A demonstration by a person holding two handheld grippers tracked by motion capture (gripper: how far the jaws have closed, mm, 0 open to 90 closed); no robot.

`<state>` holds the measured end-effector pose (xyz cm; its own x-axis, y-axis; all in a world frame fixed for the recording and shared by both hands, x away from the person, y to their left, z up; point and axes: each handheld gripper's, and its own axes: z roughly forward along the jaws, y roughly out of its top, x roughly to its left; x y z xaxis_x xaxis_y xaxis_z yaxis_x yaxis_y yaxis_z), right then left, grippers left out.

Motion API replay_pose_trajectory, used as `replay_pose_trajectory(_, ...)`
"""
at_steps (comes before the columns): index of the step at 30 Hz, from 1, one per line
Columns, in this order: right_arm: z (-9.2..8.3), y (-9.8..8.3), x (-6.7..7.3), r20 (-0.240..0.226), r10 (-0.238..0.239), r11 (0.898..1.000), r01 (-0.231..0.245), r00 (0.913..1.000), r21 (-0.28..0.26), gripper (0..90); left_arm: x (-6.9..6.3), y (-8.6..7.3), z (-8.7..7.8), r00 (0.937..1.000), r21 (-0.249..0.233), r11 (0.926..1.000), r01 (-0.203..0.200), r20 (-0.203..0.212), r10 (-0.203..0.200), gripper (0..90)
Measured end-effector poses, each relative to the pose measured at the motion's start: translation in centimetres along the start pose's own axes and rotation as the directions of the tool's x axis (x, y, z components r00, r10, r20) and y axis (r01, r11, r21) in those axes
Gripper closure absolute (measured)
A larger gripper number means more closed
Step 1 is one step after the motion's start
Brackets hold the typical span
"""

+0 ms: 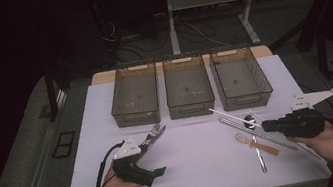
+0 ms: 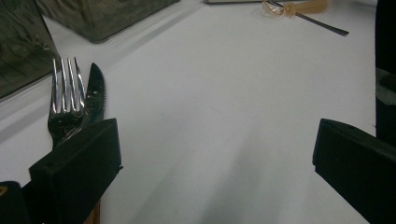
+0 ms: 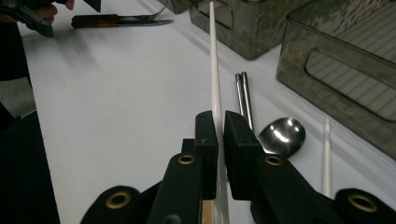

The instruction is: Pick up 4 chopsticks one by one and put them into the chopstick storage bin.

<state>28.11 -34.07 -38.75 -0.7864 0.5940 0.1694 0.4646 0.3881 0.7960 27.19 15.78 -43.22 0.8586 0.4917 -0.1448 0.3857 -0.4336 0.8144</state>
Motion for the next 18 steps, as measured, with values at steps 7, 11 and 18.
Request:
replay_pose_trajectory(7, 1.1, 1.3, 0.3, 0.0, -0.011, 1.0, 0.011, 0.9999, -0.008, 84.2, 0.2, -0.3, 0.0, 0.9999, -0.014, 0.9998, 0.015, 0.006, -0.015, 0.0)
replay_pose_trajectory(11, 1.6, 2.1, 0.4, 0.008, -0.011, 1.0, 0.011, 0.9999, -0.014, 84.2, 0.2, -0.4, 0.0, 0.9998, -0.021, 0.9996, 0.019, 0.006, -0.019, 0.0)
replay_pose_trajectory(18, 2.6, 3.6, 0.6, 0.022, -0.007, 1.0, 0.007, 0.9997, -0.021, 84.2, 0.3, -0.5, 0.0, 0.9999, -0.016, 0.9998, 0.011, 0.004, -0.011, 0.0)
